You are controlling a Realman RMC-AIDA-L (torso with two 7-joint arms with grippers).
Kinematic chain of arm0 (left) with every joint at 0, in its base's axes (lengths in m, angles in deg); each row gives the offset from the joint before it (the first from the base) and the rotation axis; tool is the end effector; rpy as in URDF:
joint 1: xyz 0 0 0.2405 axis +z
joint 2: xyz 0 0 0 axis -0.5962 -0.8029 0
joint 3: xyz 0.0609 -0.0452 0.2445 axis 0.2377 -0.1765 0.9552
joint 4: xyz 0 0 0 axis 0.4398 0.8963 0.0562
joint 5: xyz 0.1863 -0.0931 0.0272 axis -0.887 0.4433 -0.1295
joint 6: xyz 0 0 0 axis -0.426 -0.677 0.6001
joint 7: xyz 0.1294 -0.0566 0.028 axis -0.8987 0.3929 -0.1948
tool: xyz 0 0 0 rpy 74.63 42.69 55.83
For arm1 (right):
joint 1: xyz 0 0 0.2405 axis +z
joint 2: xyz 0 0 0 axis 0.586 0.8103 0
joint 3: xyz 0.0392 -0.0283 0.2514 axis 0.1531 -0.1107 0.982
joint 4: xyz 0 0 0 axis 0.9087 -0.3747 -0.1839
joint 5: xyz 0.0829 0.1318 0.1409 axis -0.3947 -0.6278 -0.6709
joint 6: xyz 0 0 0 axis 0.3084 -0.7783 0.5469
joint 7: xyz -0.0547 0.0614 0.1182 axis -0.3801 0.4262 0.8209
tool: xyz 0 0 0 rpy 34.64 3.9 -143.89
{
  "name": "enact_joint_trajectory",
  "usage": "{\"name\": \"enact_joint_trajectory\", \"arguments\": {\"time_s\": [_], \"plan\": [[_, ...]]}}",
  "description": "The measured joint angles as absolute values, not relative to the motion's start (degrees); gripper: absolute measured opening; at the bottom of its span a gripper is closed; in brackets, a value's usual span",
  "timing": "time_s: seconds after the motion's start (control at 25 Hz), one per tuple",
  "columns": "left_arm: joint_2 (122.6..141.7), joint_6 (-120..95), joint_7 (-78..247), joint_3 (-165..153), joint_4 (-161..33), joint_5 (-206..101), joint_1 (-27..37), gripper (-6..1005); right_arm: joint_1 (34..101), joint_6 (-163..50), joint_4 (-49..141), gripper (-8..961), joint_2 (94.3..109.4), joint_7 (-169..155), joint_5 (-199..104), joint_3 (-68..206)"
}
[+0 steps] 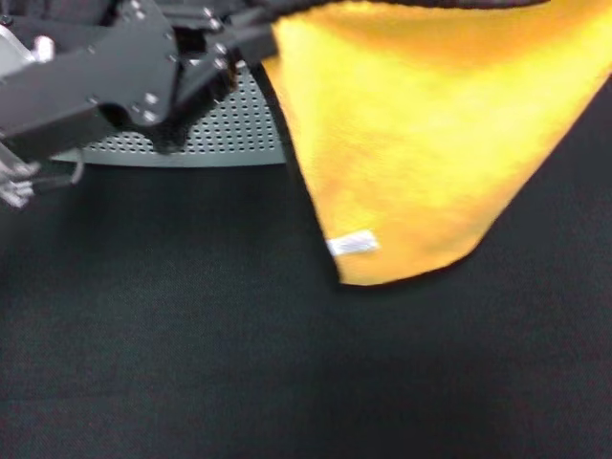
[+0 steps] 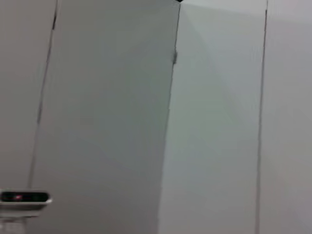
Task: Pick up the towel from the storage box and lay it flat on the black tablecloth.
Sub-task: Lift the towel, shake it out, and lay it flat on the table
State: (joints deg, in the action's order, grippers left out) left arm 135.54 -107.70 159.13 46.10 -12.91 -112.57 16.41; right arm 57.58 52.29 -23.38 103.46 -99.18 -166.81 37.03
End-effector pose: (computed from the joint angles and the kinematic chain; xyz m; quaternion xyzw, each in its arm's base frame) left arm -0.1893 0.2968 0.0660 -0.8675 -0.0176 -0.4809 0.1261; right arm 0.1715 0.3101 0.1780 -0.8657 -0.0223 0.4316 0.2525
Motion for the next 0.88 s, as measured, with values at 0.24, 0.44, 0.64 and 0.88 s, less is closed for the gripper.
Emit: {"name": "enact_joint_trajectory", "arguments": {"time_s": [0.24,0.44,0.64,0.88], "plan": [[131.11,-112.3,165.5,46.1,-12.0,-108.6,14.5,29,53.4,54.7,-21.0,89,103.65,-95.4,-173.2,29.6],[129.02,-115.0,169.1,44.7,-10.7,-108.0,14.1,35,47.0,54.8,-18.1,92,103.01,-98.5,-180.6,19.2],[129.03,-114.6,169.0,38.8,-11.8,-113.0,11.6,41,47.7,54.3,-12.5,95,103.10,-102.8,-180.7,19.1],[128.83,-114.7,169.0,35.2,-15.1,-120.5,7.8,49,48.3,54.4,-7.9,98,103.07,-105.7,-179.0,19.3]]}}
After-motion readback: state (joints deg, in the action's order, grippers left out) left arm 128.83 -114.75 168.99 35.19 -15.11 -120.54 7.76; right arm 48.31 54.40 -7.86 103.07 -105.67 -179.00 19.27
